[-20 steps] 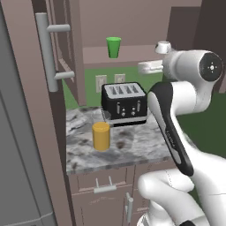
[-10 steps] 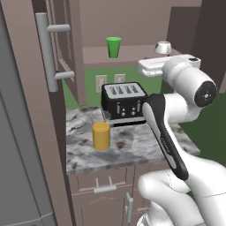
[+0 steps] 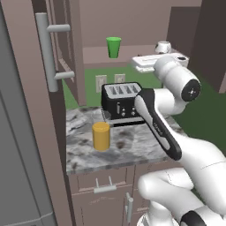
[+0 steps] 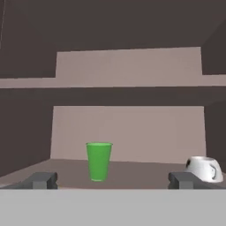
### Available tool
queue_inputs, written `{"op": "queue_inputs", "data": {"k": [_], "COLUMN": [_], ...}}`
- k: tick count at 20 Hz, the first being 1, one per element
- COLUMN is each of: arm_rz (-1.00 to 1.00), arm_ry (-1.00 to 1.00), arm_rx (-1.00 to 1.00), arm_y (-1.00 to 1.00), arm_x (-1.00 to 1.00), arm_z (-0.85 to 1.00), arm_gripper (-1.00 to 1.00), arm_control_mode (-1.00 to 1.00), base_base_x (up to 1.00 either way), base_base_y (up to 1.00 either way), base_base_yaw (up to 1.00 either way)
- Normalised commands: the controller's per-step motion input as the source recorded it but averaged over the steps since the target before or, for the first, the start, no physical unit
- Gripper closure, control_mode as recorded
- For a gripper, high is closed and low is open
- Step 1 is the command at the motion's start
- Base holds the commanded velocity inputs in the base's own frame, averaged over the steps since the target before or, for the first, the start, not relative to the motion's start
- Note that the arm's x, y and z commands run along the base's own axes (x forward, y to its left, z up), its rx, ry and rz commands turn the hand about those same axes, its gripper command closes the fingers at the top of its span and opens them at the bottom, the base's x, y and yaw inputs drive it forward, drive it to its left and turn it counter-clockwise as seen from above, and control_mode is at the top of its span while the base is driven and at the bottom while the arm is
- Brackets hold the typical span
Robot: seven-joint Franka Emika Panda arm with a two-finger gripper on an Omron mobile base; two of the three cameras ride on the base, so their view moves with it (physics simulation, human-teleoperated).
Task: There is a tray on the dining counter. Grab the cup, mug, and pitcher and place them on the tray. The pitcher may be placed next to the tray if it cannot fit the tray.
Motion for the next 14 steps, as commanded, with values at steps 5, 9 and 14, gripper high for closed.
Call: {"op": "queue_inputs", "data": {"k": [5,9,14], "arm_rz": [0.03,0.00,0.00], "arm_ry": [0.19,0.15,0.17], "arm_rx": [0.03,0.00,0.00], "arm_y": [0.16,0.35,0.17], "arm_x": [0.50,0.42,0.32], "arm_z": [0.18,0.04,0.16], "arm_gripper": [-1.00,-1.00,-1.00], "arm_control_mode": [-1.00,-1.00,-1.00], "base_base_x": [0.00,0.00,0.00], "base_base_y": [0.00,0.00,0.00], "base_base_yaw": [0.00,0.00,0.00]}}
